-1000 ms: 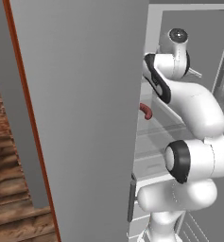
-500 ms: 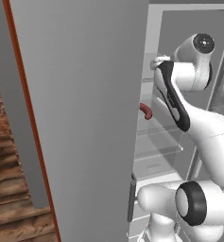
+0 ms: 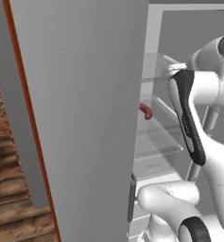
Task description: Retrieve the sausage and cheese from the fridge and place them on the cutting board on the counter.
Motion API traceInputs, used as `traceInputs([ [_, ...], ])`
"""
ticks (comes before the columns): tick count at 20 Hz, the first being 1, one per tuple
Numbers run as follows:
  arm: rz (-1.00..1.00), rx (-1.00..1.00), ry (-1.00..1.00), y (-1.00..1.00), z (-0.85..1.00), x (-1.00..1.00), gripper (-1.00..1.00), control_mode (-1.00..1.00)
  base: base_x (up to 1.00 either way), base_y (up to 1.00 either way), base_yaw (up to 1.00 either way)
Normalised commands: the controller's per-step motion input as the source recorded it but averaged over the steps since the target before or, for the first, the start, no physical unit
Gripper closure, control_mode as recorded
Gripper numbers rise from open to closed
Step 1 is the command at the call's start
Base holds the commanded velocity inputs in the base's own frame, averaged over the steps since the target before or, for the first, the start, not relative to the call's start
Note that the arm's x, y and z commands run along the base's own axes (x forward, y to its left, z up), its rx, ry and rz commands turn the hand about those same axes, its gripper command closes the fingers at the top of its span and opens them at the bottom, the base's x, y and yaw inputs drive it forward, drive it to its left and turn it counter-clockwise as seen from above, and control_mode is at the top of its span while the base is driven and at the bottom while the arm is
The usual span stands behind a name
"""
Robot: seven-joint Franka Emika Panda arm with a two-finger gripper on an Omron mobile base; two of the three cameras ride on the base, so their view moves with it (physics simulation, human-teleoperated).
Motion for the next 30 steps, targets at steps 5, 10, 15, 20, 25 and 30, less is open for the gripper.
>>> traceInputs([
  [5,0.00,0.04,0.00,0.26,0.00,-1.00,1.00,-1.00,0.00,0.00,0.00],
  [10,0.01,0.06,0.06,0.26,0.00,-1.00,1.00,-1.00,0.00,0.00,0.00],
  [15,0.05,0.08,0.00,0.29,0.00,-0.85,1.00,-1.00,0.00,0.00,0.00],
  [20,0.00,0.00,0.02,0.13,0.00,-0.15,1.00,-1.00,0.00,0.00,0.00],
  [25,0.00,0.00,0.00,0.00,0.00,0.00,1.00,-1.00,0.00,0.00,0.00],
  [30,0.00,-0.01,0.01,0.00,-0.03,0.00,1.00,1.00,-0.03,0.02,0.01],
])
